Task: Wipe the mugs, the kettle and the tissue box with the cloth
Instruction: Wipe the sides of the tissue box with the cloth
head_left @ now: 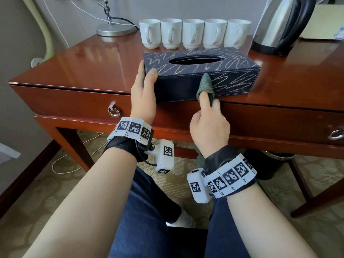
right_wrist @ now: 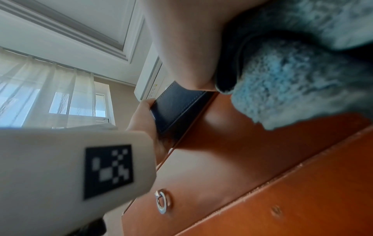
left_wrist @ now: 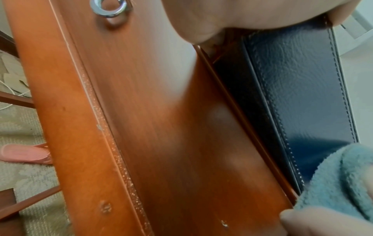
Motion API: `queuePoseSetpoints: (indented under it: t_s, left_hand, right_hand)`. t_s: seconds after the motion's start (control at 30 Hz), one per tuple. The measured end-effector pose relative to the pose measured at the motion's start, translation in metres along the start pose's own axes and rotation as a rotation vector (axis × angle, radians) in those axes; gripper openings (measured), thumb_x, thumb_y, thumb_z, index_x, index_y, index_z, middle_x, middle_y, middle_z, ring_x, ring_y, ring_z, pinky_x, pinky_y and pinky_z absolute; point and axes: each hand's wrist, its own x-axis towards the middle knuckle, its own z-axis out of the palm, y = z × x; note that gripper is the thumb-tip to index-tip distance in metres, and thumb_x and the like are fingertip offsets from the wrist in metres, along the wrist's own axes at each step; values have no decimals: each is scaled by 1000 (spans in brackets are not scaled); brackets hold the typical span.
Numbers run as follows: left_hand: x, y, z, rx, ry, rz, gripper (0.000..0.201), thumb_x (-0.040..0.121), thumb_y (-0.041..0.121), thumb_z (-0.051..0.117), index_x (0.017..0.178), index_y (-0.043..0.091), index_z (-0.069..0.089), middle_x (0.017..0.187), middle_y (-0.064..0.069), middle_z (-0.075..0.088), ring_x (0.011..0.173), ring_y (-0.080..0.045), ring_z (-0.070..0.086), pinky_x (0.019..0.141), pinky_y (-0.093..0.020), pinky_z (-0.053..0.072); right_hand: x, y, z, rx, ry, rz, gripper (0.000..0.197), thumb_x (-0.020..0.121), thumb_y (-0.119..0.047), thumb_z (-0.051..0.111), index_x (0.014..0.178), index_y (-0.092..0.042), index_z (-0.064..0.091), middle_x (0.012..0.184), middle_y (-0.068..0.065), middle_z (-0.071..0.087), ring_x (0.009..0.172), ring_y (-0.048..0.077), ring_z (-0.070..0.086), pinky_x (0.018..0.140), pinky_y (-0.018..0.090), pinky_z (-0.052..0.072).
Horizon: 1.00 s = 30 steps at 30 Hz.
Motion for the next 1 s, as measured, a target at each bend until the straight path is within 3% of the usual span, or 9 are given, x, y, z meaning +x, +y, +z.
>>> queuePoseSetpoints:
  t_s: [0.1,0.23,0.43,0.63,0.83,0.9,1.0]
  left_hand:
    - [0,0,1,0,6,-2,49,105,19,38,152,7,33,139,11,42,125,4,37,88,7,27]
    - [0,0,1,0,2,8,50,105,20,38,152,7,32,143,7,44,125,3,39,88,6,29]
    - [0,1,1,9,10,-7,48,105,17,38,152,7,33,135,13,42,123,5,38,87,7,28]
    - [-1,3,0,-26,-8,12,66,91,35,40,151,8,35,148,2,46,130,-1,41,94,3,31]
    - [0,3,0,-26,-8,21,62,94,32,40,151,7,36,148,-1,47,130,-3,44,94,0,33]
    - [-1,2,-1,-24,-13,18,56,99,27,39,151,6,36,149,-2,46,129,-1,42,93,2,32]
    - [-1,2,0,-21,-17,17,64,93,34,39,151,7,36,151,0,44,131,0,40,93,4,29]
  right_hand:
    - [-6,-1,5,5,-57,8,53,92,-12,43,144,-20,35,117,13,49,79,33,58,59,33,34]
    - [-11,-6,9,9,-91,-45,53,92,-12,44,144,-21,36,115,12,47,77,30,57,59,31,34]
    - [-1,1,7,21,9,-7,51,89,-11,45,139,-19,42,111,14,49,74,34,57,57,32,33]
    - [-15,5,16,24,-79,-6,53,90,-11,46,142,-19,39,111,13,49,76,32,58,59,32,36]
    - [-7,3,13,34,-33,-43,50,89,-11,47,138,-21,44,110,13,47,69,28,50,57,33,39]
    - [-4,6,12,28,-3,-26,50,88,-11,47,137,-21,44,109,13,48,70,29,53,57,34,42]
    - [-9,11,14,16,-15,9,51,90,-12,47,139,-19,41,108,12,49,74,31,57,58,31,37]
